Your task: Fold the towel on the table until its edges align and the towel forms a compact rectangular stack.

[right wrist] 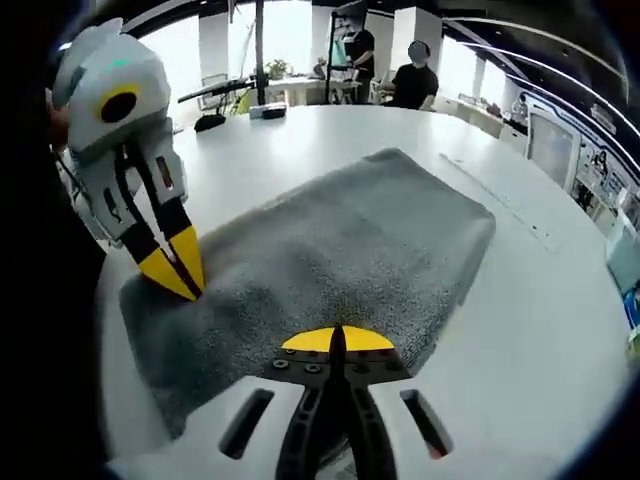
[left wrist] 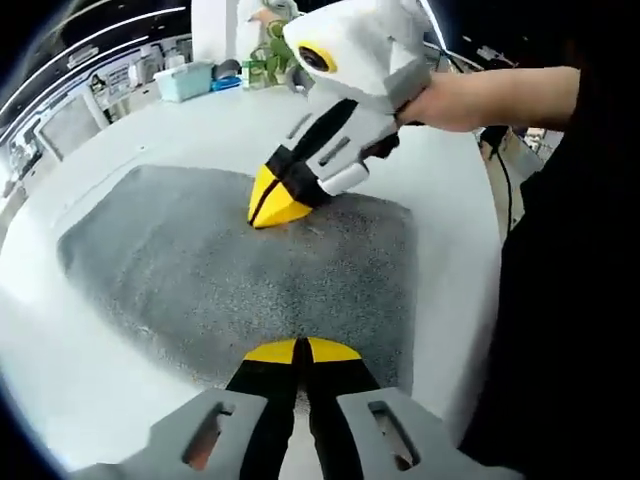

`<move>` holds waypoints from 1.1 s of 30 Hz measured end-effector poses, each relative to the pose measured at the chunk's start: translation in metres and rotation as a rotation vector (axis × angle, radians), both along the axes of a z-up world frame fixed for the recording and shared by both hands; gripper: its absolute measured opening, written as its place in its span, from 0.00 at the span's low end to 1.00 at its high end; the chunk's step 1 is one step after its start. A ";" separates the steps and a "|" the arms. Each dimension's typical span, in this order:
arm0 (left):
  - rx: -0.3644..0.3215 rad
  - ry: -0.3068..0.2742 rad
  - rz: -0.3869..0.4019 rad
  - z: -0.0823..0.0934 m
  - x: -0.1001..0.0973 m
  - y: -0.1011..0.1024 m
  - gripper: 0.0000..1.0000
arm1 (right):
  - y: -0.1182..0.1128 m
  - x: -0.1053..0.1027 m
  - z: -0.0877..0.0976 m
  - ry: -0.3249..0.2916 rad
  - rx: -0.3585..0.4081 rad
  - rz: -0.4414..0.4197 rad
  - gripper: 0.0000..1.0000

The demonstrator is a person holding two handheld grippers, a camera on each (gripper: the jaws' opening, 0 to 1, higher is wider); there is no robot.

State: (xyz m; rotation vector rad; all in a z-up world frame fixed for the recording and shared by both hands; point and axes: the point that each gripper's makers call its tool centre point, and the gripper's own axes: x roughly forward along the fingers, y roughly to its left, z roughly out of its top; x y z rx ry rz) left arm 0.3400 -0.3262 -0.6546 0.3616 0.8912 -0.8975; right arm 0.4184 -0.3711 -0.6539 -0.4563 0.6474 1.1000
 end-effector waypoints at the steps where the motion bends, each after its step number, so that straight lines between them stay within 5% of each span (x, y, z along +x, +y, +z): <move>1: -0.022 0.043 0.067 0.000 -0.001 0.000 0.01 | -0.001 0.000 0.000 -0.002 0.021 -0.002 0.00; 3: -0.039 0.075 0.126 -0.001 0.000 0.001 0.01 | -0.002 -0.001 0.000 -0.019 0.039 0.013 0.00; 8: -0.005 0.047 0.090 -0.001 0.000 0.000 0.01 | -0.001 -0.001 0.001 -0.022 0.030 0.015 0.00; 16: -0.033 0.089 0.111 -0.001 0.002 0.003 0.01 | -0.002 -0.001 0.001 -0.010 0.010 0.004 0.00; 33: -0.004 0.082 0.112 -0.001 0.008 0.009 0.01 | -0.012 -0.007 0.000 0.014 0.031 -0.026 0.00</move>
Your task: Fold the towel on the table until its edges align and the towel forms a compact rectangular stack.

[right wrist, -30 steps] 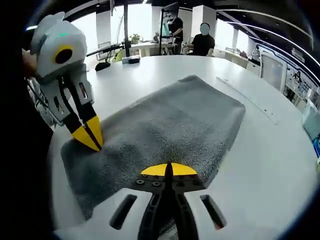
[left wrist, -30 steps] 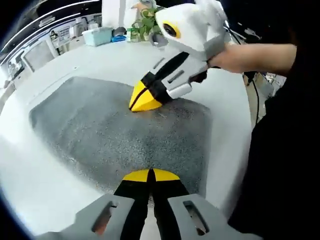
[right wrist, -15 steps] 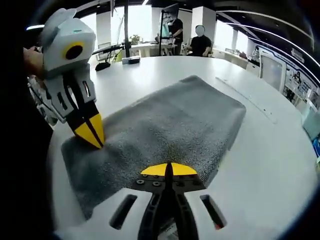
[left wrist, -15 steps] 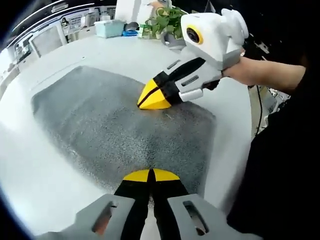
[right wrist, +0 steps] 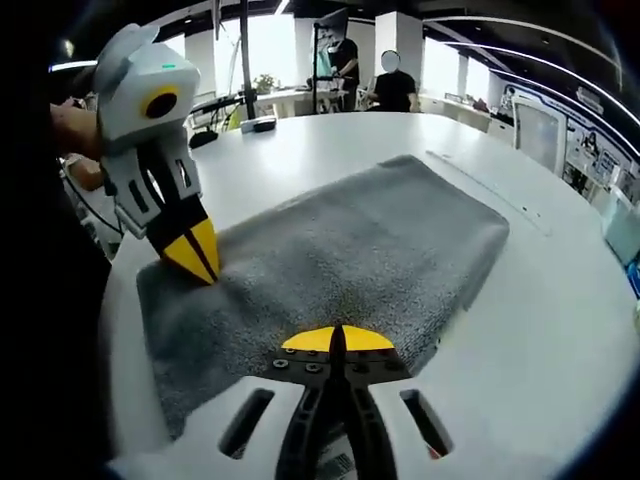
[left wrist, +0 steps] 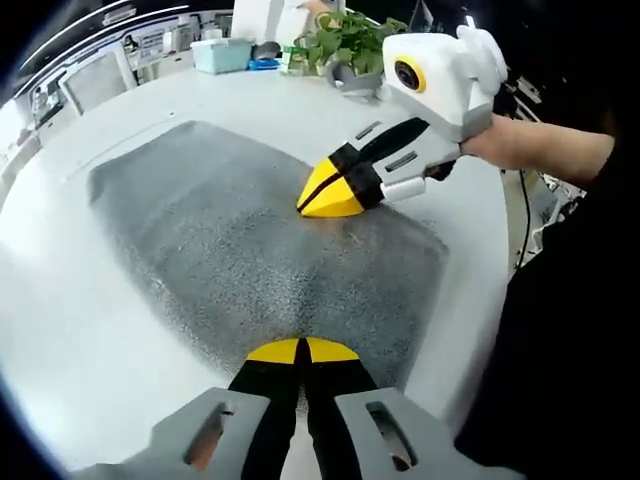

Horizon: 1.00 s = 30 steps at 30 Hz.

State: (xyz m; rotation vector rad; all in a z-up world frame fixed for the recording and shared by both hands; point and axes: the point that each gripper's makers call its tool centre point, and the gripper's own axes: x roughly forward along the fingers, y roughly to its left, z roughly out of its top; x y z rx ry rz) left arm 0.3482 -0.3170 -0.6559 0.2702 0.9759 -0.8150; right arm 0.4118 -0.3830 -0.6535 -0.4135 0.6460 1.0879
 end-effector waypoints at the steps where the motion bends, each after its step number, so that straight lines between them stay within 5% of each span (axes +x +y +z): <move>1: 0.003 -0.001 0.000 0.000 0.000 0.001 0.01 | 0.000 0.000 0.000 -0.002 0.000 -0.001 0.00; 30: -0.007 -0.015 0.058 0.000 0.006 0.013 0.01 | -0.009 -0.023 -0.001 0.043 0.004 -0.031 0.00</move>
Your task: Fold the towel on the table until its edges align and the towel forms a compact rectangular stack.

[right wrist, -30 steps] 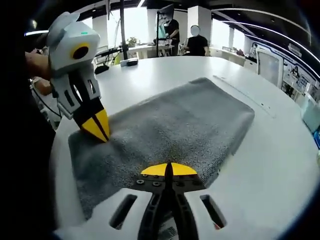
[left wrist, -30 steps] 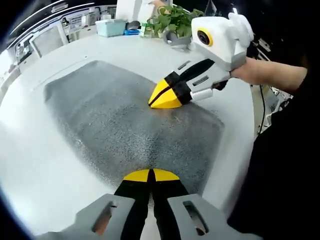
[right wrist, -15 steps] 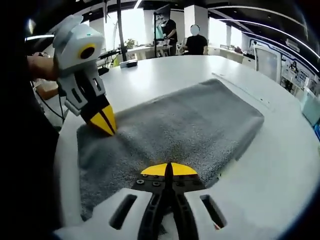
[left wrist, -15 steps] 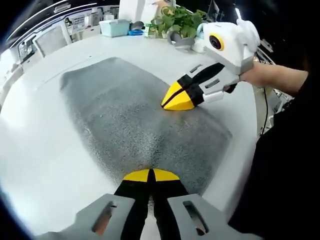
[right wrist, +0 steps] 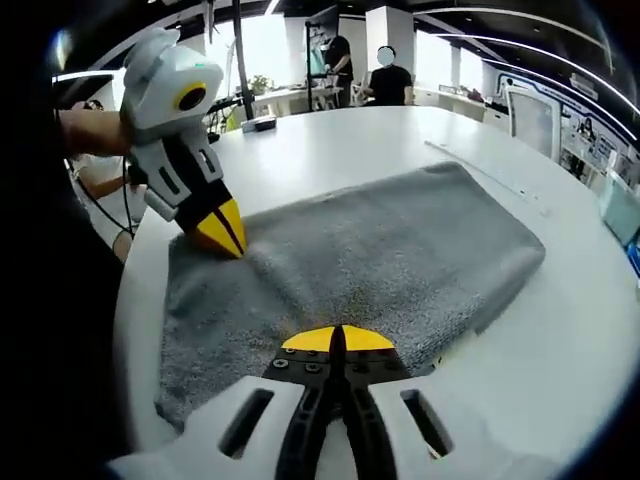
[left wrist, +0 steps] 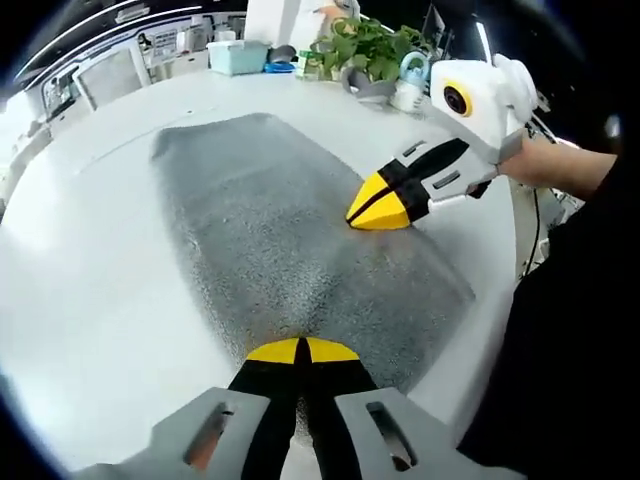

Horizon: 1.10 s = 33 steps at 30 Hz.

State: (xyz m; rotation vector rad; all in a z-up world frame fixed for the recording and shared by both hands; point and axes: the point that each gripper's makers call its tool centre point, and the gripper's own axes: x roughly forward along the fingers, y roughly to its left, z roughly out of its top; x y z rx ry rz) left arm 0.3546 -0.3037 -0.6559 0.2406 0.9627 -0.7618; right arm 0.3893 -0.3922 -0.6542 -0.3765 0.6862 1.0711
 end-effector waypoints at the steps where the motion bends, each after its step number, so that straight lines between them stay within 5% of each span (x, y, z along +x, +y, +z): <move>1: -0.002 0.001 0.005 0.000 0.000 0.000 0.01 | 0.000 -0.001 0.000 -0.003 -0.003 0.001 0.00; 13: -0.005 0.013 -0.002 0.000 0.000 0.002 0.01 | -0.001 -0.003 0.000 -0.021 -0.025 0.006 0.00; 23: 0.050 0.008 -0.096 0.000 -0.002 -0.002 0.01 | -0.001 -0.002 0.000 -0.032 -0.015 -0.023 0.00; 33: -0.009 -0.021 -0.096 0.000 -0.002 0.000 0.01 | -0.002 0.001 0.001 0.013 0.057 -0.113 0.00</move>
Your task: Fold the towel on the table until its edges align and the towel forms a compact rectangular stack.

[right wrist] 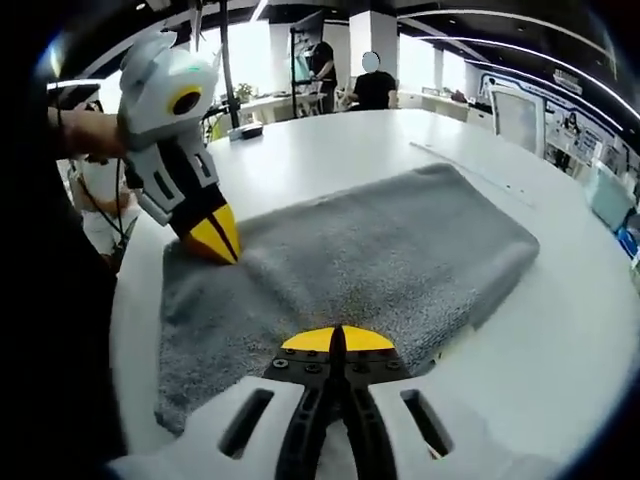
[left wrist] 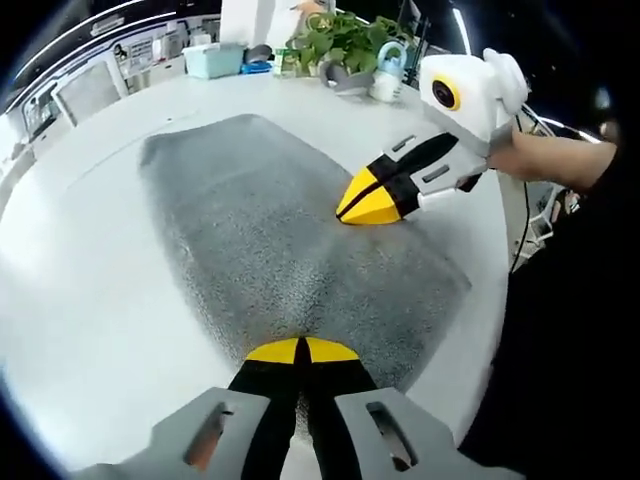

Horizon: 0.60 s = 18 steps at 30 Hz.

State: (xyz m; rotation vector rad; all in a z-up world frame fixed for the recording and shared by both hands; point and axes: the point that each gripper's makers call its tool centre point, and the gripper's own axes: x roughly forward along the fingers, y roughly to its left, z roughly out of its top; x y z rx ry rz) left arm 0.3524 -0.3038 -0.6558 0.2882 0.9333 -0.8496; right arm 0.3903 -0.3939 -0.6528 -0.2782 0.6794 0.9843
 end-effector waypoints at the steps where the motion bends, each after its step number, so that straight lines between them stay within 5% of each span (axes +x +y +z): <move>1: -0.003 0.002 0.004 0.000 0.000 0.000 0.01 | 0.000 0.000 0.000 0.008 0.008 -0.014 0.00; 5: -0.035 0.007 0.015 0.001 0.001 0.000 0.01 | 0.000 -0.001 0.006 -0.024 0.003 -0.025 0.00; 7: -0.054 -0.054 -0.019 0.006 -0.001 0.000 0.01 | 0.000 -0.005 0.015 -0.074 0.001 -0.009 0.00; 11: -0.226 0.062 0.136 0.022 -0.012 0.007 0.03 | -0.003 -0.024 0.024 0.060 0.128 -0.088 0.06; 16: -0.275 -0.059 0.187 0.036 -0.006 0.040 0.06 | -0.029 -0.035 0.031 0.034 0.179 -0.160 0.10; 18: -0.286 -0.050 0.175 0.037 -0.012 0.050 0.10 | -0.035 -0.046 0.032 0.119 0.237 -0.209 0.12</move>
